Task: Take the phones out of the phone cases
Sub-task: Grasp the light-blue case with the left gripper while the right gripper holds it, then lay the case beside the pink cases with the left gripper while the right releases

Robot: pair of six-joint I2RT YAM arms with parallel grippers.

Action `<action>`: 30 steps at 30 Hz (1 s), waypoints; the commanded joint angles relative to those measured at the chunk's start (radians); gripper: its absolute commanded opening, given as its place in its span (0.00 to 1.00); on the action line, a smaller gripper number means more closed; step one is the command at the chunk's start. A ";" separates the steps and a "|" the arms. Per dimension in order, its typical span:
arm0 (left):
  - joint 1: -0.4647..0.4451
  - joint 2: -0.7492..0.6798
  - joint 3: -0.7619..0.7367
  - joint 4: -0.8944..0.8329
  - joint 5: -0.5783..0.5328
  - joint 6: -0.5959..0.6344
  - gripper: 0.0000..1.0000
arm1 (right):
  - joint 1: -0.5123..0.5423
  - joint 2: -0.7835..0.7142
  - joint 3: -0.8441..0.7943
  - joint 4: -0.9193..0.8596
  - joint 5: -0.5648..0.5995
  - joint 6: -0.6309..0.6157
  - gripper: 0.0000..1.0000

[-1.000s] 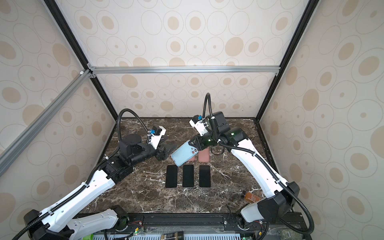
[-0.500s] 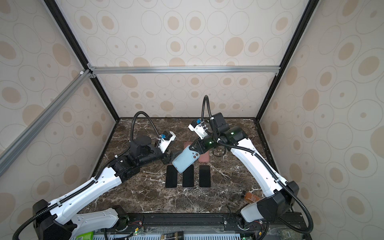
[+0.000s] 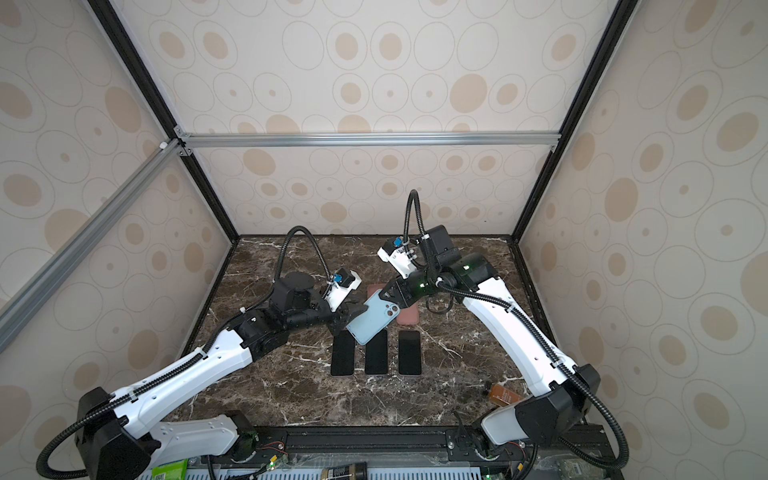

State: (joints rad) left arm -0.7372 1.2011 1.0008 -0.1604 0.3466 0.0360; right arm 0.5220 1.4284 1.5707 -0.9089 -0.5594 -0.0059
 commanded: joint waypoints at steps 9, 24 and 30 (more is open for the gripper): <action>-0.011 0.000 0.018 -0.011 0.005 0.036 0.00 | -0.003 -0.013 0.000 -0.002 -0.008 -0.010 0.00; 0.006 0.064 0.070 -0.011 -0.382 -0.258 0.00 | -0.004 -0.153 -0.186 0.281 0.357 0.162 0.81; 0.063 0.151 0.121 -0.077 -0.431 -0.408 0.00 | -0.003 -0.166 -0.317 0.463 0.445 0.303 0.81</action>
State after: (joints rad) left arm -0.7078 1.3293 1.0645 -0.2008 -0.0273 -0.2523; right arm 0.5213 1.2728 1.2987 -0.5663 -0.1928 0.2012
